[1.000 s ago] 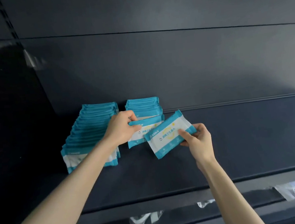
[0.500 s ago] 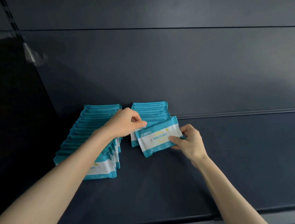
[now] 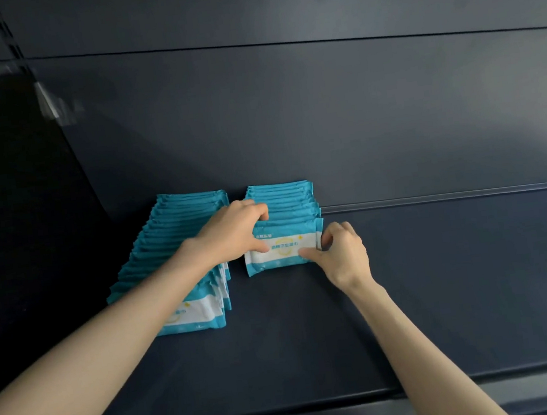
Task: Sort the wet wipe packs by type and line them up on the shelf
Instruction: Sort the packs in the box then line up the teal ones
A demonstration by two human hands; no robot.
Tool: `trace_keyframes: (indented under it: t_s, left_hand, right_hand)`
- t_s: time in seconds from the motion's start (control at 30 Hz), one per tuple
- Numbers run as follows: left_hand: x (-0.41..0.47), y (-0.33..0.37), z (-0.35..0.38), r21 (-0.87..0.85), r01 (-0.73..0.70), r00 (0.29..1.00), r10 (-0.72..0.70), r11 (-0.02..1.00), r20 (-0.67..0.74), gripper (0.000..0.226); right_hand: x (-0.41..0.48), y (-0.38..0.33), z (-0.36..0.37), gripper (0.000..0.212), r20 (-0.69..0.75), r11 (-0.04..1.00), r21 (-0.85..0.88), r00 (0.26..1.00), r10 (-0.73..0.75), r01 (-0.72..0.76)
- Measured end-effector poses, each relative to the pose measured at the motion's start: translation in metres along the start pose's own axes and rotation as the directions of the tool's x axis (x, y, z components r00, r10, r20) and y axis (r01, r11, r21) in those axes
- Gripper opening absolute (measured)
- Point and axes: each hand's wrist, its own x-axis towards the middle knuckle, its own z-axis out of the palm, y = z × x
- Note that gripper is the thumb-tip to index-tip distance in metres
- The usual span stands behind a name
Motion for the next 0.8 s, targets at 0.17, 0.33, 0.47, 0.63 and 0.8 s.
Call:
trace_keyframes:
  t_s: [0.17,0.33,0.47,0.63,0.8]
  left_hand:
    - [0.001,0.002,0.0,0.208,-0.084,0.991,0.103,0.975,-0.085,0.047]
    - [0.005,0.001,0.001,0.357,-0.133,0.976,0.184,0.925,-0.114,0.044]
    - [0.009,-0.001,0.002,0.389,-0.118,0.98,0.17,0.914,-0.103,0.046]
    - [0.013,-0.001,0.003,0.409,-0.123,0.983,0.169,0.904,-0.078,0.05]
    - [0.012,0.001,0.001,0.397,-0.099,0.989,0.135,0.912,-0.062,0.05]
  right_hand:
    - [-0.005,-0.001,0.001,0.074,-0.047,0.991,-0.05,0.991,-0.128,0.126]
    - [-0.003,0.001,-0.002,0.088,0.063,0.959,-0.154,0.971,-0.23,0.238]
    - [0.003,0.001,-0.002,0.085,0.083,0.947,-0.216,0.97,-0.227,0.239]
    - [0.01,0.001,-0.001,0.084,0.09,0.935,-0.265,0.971,-0.221,0.237]
    - [0.009,-0.001,-0.001,0.084,0.104,0.933,-0.278,0.973,-0.206,0.227]
